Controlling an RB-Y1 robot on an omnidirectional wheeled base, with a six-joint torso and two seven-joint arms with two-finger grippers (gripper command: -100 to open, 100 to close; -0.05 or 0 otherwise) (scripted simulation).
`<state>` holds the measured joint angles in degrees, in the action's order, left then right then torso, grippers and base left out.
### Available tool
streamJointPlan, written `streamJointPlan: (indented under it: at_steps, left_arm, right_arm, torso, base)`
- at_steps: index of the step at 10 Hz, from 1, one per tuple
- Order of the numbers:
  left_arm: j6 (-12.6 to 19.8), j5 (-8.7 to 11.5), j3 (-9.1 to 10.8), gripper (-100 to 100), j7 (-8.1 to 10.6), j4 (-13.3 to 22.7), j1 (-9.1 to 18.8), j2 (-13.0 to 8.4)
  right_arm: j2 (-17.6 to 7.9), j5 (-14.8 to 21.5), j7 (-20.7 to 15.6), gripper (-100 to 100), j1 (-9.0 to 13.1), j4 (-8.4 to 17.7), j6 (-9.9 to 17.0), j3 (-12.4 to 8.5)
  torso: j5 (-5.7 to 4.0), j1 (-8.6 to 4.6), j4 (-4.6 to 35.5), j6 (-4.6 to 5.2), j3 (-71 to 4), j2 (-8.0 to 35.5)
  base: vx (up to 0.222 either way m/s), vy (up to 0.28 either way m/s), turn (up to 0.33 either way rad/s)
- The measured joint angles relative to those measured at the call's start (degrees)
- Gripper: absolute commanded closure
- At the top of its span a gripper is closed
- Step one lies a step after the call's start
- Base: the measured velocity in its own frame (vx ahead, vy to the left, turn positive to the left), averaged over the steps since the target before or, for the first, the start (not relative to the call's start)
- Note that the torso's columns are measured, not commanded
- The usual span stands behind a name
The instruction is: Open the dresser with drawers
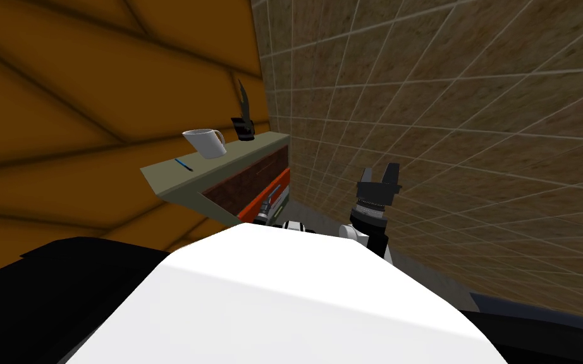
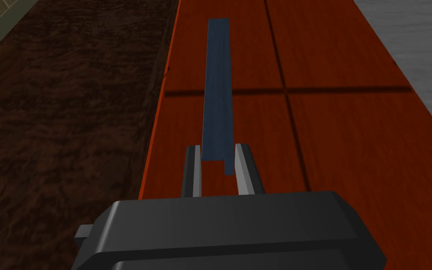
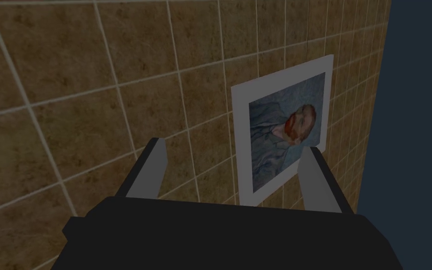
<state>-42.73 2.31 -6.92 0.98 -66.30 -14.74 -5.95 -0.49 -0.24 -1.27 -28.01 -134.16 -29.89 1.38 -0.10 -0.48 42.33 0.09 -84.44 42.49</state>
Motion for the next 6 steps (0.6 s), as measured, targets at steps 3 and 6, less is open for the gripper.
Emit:
streamJointPlan:
  at_steps: [3, 6]
  left_arm:
    - [0.8, -0.2, -0.45, 100, -0.30, -0.4, -0.4, 0.5]
    - [0.9, -0.4, -0.77, 100, -0.77, -1.0, -0.7, 1.1]
  right_arm:
    - [0.0, 0.0, 0.0, 0, 0.0, 0.0, 0.0, 0.0]
    - [0.0, 0.0, 0.0, 0, 0.0, 0.0, 0.0, 0.0]
  torso:
    - [0.03, 0.68, 0.1, -0.16, -0.1, -0.1]
    - [0.02, 0.31, 0.0, -0.14, 0.0, 0.0]
  base:
    - [-0.061, -0.131, -0.003]
    - [-0.070, -0.168, 0.009]
